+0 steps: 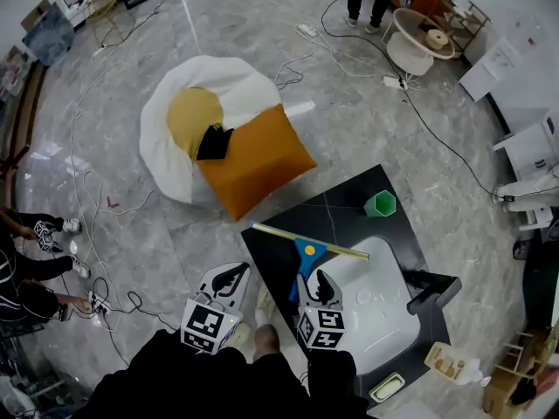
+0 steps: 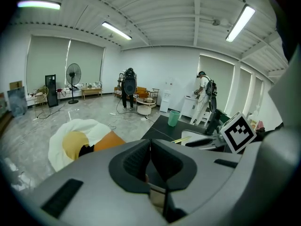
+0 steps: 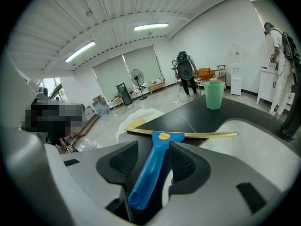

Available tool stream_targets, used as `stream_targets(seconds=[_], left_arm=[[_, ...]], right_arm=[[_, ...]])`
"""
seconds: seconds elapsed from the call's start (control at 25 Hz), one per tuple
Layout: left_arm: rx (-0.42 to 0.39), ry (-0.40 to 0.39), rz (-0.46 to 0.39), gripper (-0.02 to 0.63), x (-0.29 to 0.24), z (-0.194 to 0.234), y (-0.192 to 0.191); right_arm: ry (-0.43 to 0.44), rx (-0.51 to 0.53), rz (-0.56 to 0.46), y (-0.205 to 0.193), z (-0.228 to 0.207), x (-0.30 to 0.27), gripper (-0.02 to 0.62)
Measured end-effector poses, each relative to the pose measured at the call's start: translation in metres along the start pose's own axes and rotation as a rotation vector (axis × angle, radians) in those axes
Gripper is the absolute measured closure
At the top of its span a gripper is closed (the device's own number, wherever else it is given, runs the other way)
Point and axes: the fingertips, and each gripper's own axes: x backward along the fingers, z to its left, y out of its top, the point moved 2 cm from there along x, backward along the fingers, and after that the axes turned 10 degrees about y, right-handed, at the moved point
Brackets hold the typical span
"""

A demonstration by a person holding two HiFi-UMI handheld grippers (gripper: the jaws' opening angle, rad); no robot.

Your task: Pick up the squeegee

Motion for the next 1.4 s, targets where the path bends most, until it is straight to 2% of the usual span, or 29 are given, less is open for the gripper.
stream_targets(seconds=[0.28,0.76,1.04,1.08,1.16,1.4], left_arm=[[0.009,0.013,0.008,0.58,-0.004,0.004,-0.002],[0.022,0.029,0.021,0.58,-0.016,0.006,-0.002],[0.027,0.035,0.027,0.58,-0.02,0.006,-0.001],[0.028,0.036,0.027,0.58,-0.02,0.006,-0.001],[0.029,0.037,0.026,0.58,-0.02,0.006,0.0],[0.03,0.038,0.028,0.58,-0.02,0.006,0.001]], right_arm=[[-0.006,-0.018,0.044,-0.01,-0.008,-0.021,0.334],[-0.032,-0.005,0.119,-0.023,-0.018,-0.048,0.327],[-0.057,-0.014,0.139,-0.024,-0.021,-0.05,0.348],[-0.059,-0.025,0.144,-0.024,-0.021,-0.05,0.356],[-0.062,-0.064,0.145,-0.024,-0.021,-0.05,0.411],[-0.061,-0.124,0.134,-0.023,-0.028,-0.048,0.443]])
